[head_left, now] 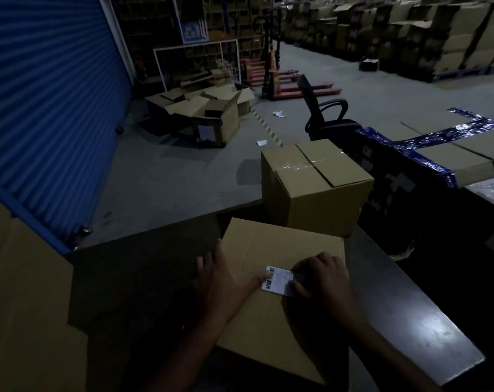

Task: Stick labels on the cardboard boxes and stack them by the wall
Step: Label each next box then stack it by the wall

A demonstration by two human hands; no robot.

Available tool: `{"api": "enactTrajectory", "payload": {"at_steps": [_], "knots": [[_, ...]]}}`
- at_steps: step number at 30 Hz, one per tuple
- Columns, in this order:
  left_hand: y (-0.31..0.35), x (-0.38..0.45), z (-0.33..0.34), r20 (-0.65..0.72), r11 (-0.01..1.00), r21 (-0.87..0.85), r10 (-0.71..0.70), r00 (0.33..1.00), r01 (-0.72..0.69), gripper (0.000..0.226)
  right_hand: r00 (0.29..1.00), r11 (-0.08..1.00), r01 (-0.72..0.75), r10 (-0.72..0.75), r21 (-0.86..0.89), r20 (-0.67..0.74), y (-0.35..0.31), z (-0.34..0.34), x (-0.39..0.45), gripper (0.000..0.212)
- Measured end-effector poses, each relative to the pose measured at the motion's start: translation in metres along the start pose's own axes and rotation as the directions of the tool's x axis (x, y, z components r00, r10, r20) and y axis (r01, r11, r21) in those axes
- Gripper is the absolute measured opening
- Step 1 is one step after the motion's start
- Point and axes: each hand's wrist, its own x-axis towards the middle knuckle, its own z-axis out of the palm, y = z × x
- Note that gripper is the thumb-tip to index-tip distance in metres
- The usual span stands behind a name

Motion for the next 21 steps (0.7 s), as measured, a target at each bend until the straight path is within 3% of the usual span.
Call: {"api": "enactTrajectory", "payload": {"at_steps": [11,17,21], "knots": [[0.003,-0.002,-0.002,0.023,1.0,-0.01,-0.022,1.0,0.022,0.13,0.999,0.995,-0.042,0.045,0.093,-0.029,0.004,-0.002,-0.005,0.022],[0.001,-0.002,-0.002,0.027,0.999,-0.035,-0.002,1.0,0.003,0.13,0.999,0.999,-0.043,0.042,-0.003,-0.031,0.002,0.001,-0.011,0.031],[-0.002,-0.001,-0.002,0.043,0.998,-0.055,-0.008,0.999,0.011,0.132,0.995,0.978,-0.093,0.097,0.187,-0.012,0.005,-0.011,-0.005,0.024]]}}
